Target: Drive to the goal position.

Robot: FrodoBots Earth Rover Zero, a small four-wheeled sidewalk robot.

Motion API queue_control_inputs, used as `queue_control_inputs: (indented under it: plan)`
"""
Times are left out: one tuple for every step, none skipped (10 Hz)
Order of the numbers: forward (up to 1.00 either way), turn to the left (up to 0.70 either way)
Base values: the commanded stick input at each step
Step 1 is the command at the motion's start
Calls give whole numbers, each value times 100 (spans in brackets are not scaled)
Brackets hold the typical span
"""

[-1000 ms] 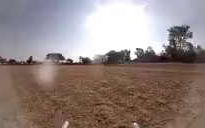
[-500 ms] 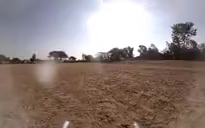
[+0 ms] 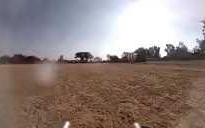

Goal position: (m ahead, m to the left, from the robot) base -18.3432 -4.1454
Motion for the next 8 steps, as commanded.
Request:
queue_control_inputs:
  plan:
    - [0, 45]
    - [0, 45]
    - [0, 45]
    - [0, 45]
    - [0, 45]
    - [0, 45]
    - [0, 45]
    - [0, 45]
